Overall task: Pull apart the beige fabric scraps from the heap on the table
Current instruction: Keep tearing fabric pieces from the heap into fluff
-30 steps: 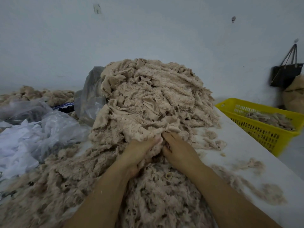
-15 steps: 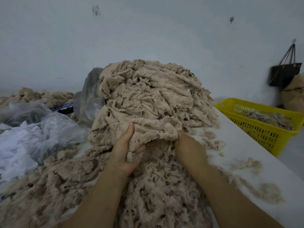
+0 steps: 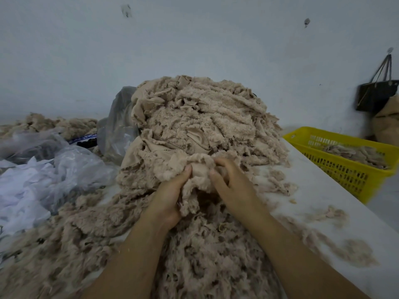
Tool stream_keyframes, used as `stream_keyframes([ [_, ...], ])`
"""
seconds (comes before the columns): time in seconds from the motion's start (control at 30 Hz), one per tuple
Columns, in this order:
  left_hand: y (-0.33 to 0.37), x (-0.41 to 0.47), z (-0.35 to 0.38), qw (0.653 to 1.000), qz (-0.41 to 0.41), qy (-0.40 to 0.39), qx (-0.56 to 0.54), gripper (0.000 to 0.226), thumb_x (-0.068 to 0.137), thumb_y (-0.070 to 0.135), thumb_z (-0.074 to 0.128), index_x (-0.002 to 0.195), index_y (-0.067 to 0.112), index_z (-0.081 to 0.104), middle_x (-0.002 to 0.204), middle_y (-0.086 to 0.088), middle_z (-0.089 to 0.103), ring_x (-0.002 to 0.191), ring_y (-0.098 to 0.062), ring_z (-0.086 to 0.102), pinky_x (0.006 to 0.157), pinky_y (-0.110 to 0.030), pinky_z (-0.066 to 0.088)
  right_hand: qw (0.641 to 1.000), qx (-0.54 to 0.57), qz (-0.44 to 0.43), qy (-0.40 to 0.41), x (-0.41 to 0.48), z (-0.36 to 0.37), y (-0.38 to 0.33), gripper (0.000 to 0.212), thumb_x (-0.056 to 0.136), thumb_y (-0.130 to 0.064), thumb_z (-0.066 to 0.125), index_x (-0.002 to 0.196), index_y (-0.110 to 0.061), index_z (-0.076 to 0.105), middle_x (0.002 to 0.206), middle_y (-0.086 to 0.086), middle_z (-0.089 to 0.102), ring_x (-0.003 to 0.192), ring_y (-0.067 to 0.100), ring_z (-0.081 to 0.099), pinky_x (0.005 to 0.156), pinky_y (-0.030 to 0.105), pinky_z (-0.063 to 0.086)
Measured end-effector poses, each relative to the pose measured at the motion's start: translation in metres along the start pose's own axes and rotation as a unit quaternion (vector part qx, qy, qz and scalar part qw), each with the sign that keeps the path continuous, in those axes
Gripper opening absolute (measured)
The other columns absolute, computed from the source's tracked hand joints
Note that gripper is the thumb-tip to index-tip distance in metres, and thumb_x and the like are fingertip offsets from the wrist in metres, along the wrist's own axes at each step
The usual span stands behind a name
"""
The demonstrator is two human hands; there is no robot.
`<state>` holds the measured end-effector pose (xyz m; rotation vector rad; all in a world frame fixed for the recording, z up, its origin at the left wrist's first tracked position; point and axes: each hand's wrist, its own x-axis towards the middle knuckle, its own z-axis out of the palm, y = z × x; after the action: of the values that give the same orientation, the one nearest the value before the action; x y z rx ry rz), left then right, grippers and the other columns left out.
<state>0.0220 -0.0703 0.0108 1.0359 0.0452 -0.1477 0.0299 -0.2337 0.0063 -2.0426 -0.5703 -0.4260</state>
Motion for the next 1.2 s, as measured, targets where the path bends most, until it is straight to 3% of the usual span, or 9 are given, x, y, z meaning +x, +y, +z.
stream_keyframes([
  [0.23, -0.001, 0.004, -0.003, 1.0, -0.007, 0.022, -0.018, 0.047, 0.089, 0.033, 0.062, 0.122, 0.001, 0.067, 0.121, -0.022, 0.069, 0.112, -0.035, 0.067, 0.095, -0.046, 0.052, 0.997, -0.048, 0.04, -0.037, 0.004, 0.006, 0.015, 0.023, 0.1, -0.027, 0.049, 0.079, -0.03, 0.041, 0.087, -0.012, 0.04, 0.073, -0.007, 0.042, 0.06, 0.013, 0.032],
  [0.43, -0.006, 0.008, 0.002, 0.989, 0.027, 0.101, 0.105, 0.033, 0.096, 0.023, 0.063, 0.124, 0.005, 0.065, 0.104, -0.013, 0.076, 0.095, -0.026, 0.074, 0.071, -0.036, 0.06, 0.994, -0.023, 0.026, -0.102, 0.002, 0.007, 0.015, 0.007, 0.101, -0.028, 0.049, 0.098, -0.034, 0.052, 0.102, -0.022, 0.045, 0.094, -0.016, 0.044, 0.072, 0.005, 0.035],
  [0.6, -0.005, -0.004, 0.009, 0.978, 0.046, 0.007, 0.202, 0.066, 0.063, 0.064, 0.081, 0.103, 0.012, 0.078, 0.112, -0.023, 0.072, 0.109, -0.038, 0.068, 0.099, -0.05, 0.053, 0.996, -0.023, 0.044, -0.067, 0.004, 0.006, 0.015, 0.013, 0.102, -0.026, 0.051, 0.089, -0.029, 0.054, 0.091, -0.011, 0.048, 0.08, 0.003, 0.048, 0.061, 0.012, 0.034],
  [0.73, -0.011, -0.006, 0.01, 0.957, 0.084, -0.058, 0.272, 0.033, 0.067, 0.053, 0.084, 0.088, 0.027, 0.082, 0.096, -0.003, 0.078, 0.092, -0.014, 0.074, 0.076, -0.026, 0.059, 0.993, -0.002, 0.103, -0.051, 0.005, 0.005, 0.017, 0.016, 0.103, -0.023, 0.049, 0.099, -0.017, 0.063, 0.097, -0.002, 0.06, 0.087, 0.014, 0.056, 0.073, 0.025, 0.045],
  [0.83, -0.016, -0.002, 0.01, 0.942, 0.109, -0.021, 0.317, 0.009, 0.089, 0.035, 0.073, 0.089, 0.032, 0.081, 0.097, 0.002, 0.078, 0.095, -0.012, 0.073, 0.084, -0.027, 0.058, 0.993, -0.018, 0.105, -0.053, 0.005, 0.005, 0.018, 0.02, 0.103, -0.019, 0.047, 0.104, -0.01, 0.064, 0.092, -0.004, 0.057, 0.086, 0.015, 0.056, 0.072, 0.023, 0.043],
  [0.93, -0.014, -0.001, 0.011, 0.95, 0.09, 0.058, 0.294, 0.033, 0.086, 0.048, 0.073, 0.109, 0.025, 0.076, 0.114, -0.004, 0.074, 0.108, -0.019, 0.069, 0.101, -0.042, 0.053, 0.996, -0.047, 0.055, -0.055, 0.003, 0.008, 0.017, 0.029, 0.102, -0.024, 0.052, 0.073, -0.02, 0.05, 0.078, -0.006, 0.045, 0.069, 0.003, 0.044, 0.06, 0.013, 0.033],
  [1.0, -0.013, -0.001, 0.009, 0.959, 0.088, 0.076, 0.259, 0.053, 0.084, 0.049, 0.072, 0.126, 0.018, 0.066, 0.125, -0.002, 0.069, 0.117, -0.019, 0.065, 0.105, -0.044, 0.049, 0.996, -0.049, 0.033, -0.063, 0.003, 0.01, 0.019, 0.028, 0.102, -0.027, 0.052, 0.076, -0.017, 0.053, 0.081, -0.003, 0.047, 0.072, 0.004, 0.044, 0.064, 0.013, 0.034],
  [1.1, -0.01, 0.003, 0.009, 0.98, 0.087, 0.097, 0.152, 0.018, 0.099, 0.026, 0.06, 0.11, 0.015, 0.07, 0.106, -0.007, 0.077, 0.096, -0.019, 0.074, 0.082, -0.036, 0.06, 0.995, -0.05, 0.027, -0.079, 0.004, 0.008, 0.019, 0.025, 0.104, -0.03, 0.047, 0.081, -0.022, 0.054, 0.088, -0.001, 0.051, 0.079, 0.002, 0.046, 0.067, 0.014, 0.034],
  [1.2, -0.002, 0.005, 0.009, 0.994, 0.043, 0.098, 0.002, 0.027, 0.104, 0.024, 0.05, 0.104, 0.004, 0.068, 0.085, -0.011, 0.077, 0.072, -0.022, 0.075, 0.055, -0.028, 0.058, 0.996, -0.028, 0.027, -0.082, 0.002, 0.006, 0.016, 0.033, 0.105, -0.033, 0.043, 0.072, -0.029, 0.044, 0.078, -0.005, 0.046, 0.071, -0.003, 0.043, 0.063, 0.013, 0.032],
])
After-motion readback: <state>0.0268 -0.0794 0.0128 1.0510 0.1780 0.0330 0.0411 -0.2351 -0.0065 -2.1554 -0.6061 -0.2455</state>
